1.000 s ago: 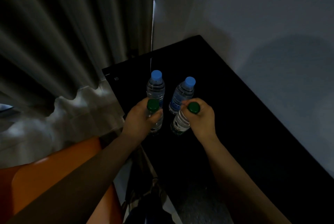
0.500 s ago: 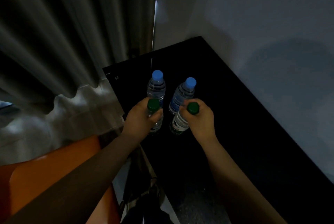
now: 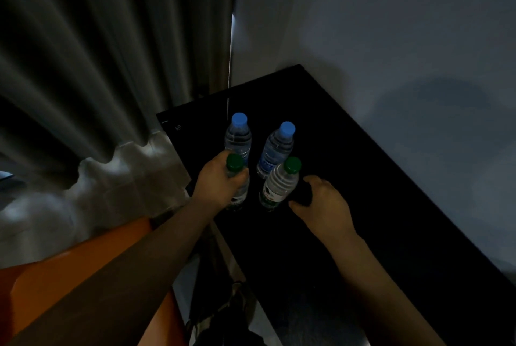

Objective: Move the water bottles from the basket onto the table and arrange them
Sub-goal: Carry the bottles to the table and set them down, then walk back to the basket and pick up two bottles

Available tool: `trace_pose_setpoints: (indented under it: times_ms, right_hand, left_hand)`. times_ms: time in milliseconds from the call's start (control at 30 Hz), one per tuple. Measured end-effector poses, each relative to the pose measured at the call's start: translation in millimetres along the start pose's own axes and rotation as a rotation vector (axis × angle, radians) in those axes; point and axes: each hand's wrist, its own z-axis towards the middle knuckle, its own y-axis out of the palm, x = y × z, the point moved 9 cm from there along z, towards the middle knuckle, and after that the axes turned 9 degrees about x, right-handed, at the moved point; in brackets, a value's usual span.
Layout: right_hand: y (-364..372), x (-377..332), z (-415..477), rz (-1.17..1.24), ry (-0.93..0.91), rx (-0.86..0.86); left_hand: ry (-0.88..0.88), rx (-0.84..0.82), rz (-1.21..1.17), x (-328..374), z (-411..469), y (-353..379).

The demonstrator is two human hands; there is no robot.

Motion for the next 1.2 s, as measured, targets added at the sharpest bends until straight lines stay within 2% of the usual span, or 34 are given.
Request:
trace_pose_setpoints:
  times_ms: [133,267,400,500,733,967,1200]
  right_hand:
    - [-4.2,8.4,-19.3,-0.042,0.044,-0.083]
    - [-10.7,8.9,-34.3,-0.045,0.064,-0.099]
    - [-16.9,6.0,-48.7,-0.07,0.069,-0.105]
    - [-19.3,2.1,-62.9,-0.09,0.069,-0.107]
    - [-23.3,9.3,-100.5,-0.154,0.139,-0.148]
    - [-45.9,47.8,-133.3,-0.099,0.262,-0.138]
    - [-103.1,96.6,-186.5,-0.167,0.486,0.048]
  left_hand:
    - [0.062,-0.073,0.158,18.8,2.6,-1.6]
    - [0.274,-0.152,0.398,57.8,-9.3,-4.3]
    - [0.509,-0.137,0.555,88.8,-43.1,-10.7]
    - [0.47,-0.248,0.554,83.4,-68.0,-7.5]
    - [0.477,-0.572,0.743,59.8,-104.2,18.2]
    - [0.564,-0.69,0.676,86.7,-129.3,48.6]
    - [0.758,-0.799,0.692,146.0,-174.8,104.3]
